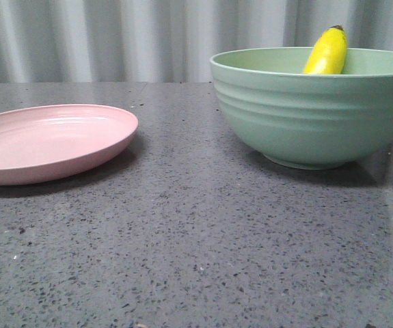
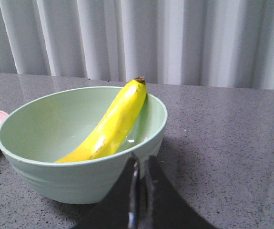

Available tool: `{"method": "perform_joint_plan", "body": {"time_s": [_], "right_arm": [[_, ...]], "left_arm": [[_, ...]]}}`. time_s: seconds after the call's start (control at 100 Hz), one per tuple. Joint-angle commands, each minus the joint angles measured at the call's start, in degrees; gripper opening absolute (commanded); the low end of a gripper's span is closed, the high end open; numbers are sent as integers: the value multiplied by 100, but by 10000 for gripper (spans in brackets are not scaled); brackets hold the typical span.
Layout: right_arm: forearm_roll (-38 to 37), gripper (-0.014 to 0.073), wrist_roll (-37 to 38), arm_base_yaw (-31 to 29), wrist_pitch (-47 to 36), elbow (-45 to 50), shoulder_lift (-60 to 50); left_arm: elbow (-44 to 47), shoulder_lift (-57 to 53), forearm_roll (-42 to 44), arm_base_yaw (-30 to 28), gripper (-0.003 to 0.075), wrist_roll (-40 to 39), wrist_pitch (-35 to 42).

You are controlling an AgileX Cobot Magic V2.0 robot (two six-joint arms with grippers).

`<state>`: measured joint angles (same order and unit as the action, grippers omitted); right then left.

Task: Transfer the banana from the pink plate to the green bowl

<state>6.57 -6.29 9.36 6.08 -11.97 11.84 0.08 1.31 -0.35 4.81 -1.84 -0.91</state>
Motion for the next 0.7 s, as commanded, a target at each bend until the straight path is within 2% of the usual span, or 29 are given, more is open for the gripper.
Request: {"method": "perform_joint_plan", "body": {"time_s": [0.0,0.14,0.69], "right_arm": [[-38,-64,-74,2,-491,-148,35],[-38,-64,-74,2,-491,-148,35],[-38,-64,-74,2,-487,-148,35]], "left_arm": [[55,-241,-60,-91,-20,-48,-469],[55,-327,35,-110,-20,-48,-1425],[55,-317,185,-110,-20,-48,-1395]]}}
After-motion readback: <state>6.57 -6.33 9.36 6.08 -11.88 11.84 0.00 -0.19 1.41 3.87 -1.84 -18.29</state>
